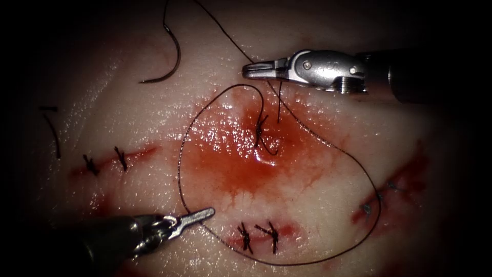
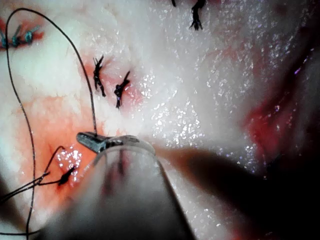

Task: Wound Closure

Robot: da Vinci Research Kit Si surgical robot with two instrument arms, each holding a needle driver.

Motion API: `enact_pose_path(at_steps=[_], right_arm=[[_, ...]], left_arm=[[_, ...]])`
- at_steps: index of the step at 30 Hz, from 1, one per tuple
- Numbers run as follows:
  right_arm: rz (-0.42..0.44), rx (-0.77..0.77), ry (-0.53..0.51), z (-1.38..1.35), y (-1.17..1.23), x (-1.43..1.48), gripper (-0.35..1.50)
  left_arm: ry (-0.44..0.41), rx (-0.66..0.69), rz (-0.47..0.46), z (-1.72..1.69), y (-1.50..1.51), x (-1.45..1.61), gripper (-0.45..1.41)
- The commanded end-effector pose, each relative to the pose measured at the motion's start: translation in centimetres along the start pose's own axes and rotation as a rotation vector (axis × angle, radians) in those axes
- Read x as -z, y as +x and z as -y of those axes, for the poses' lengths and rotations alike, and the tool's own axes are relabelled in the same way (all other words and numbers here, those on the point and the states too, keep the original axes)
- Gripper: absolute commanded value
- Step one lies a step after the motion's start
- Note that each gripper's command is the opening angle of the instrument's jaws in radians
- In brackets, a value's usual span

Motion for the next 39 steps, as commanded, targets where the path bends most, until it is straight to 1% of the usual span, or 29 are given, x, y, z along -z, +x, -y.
enact_pose_path(at_steps=[1, 4, 7, 9, 12, 14, 18, 22, 25, 31, 35, 36, 37, 38, 39], right_arm=[[-0.004, 0.010, 0.004, -0.09, -0.08, -0.22, -0.35], [-0.010, 0.027, 0.013, -0.18, -0.23, -0.37, -0.35], [-0.016, 0.043, 0.031, -0.18, -0.44, -0.53, -0.35], [-0.019, 0.025, 0.047, -0.12, -0.59, -0.63, -0.35], [-0.022, 0.006, 0.075, 0.00, -0.78, -0.69, -0.35], [-0.034, -0.007, 0.115, 0.12, -0.92, -0.69, -0.35], [-0.044, -0.024, 0.171, 0.31, -1.05, -0.63, -0.35], [-0.104, -0.068, 0.189, 0.44, -1.06, -0.53, -0.35], [-0.128, -0.077, 0.201, 0.52, -1.00, -0.50, -0.35], [-0.181, -0.096, 0.203, 0.62, -0.77, -0.46, -0.35], [-0.198, -0.106, 0.196, 0.67, -0.68, -0.44, -0.35], [-0.196, -0.118, 0.191, 0.68, -0.67, -0.43, -0.32], [-0.200, -0.132, 0.177, 0.70, -0.67, -0.40, 0.02], [-0.199, -0.145, 0.169, 0.71, -0.67, -0.38, 0.17], [-0.201, -0.159, 0.158, 0.71, -0.67, -0.34, 0.26]], left_arm=[[-0.001, -0.019, -0.002, -0.04, 0.02, -0.08, -0.45], [-0.002, -0.040, -0.002, -0.01, 0.01, -0.07, -0.45], [-0.003, -0.060, -0.005, 0.05, 0.00, -0.05, -0.45], [-0.003, -0.061, -0.010, 0.11, -0.02, -0.04, -0.45], [-0.007, -0.058, -0.020, 0.21, -0.08, -0.02, -0.45], [-0.005, -0.048, -0.022, 0.26, -0.18, -0.02, -0.45], [0.004, 0.008, -0.022, 0.31, -0.42, -0.07, -0.45], [0.008, 0.037, -0.018, 0.26, -0.62, -0.21, -0.45], [0.012, 0.055, -0.014, 0.15, -0.73, -0.36, -0.45], [-0.049, 0.098, -0.033, -0.15, -0.89, -0.60, -0.45], [-0.091, 0.101, -0.036, -0.34, -0.96, -0.69, -0.45], [-0.101, 0.104, -0.033, -0.38, -0.98, -0.70, -0.45], [-0.114, 0.106, -0.029, -0.43, -1.01, -0.72, -0.45], [-0.119, 0.115, -0.031, -0.46, -1.03, -0.72, -0.45], [-0.125, 0.119, -0.032, -0.50, -1.05, -0.73, -0.45]])
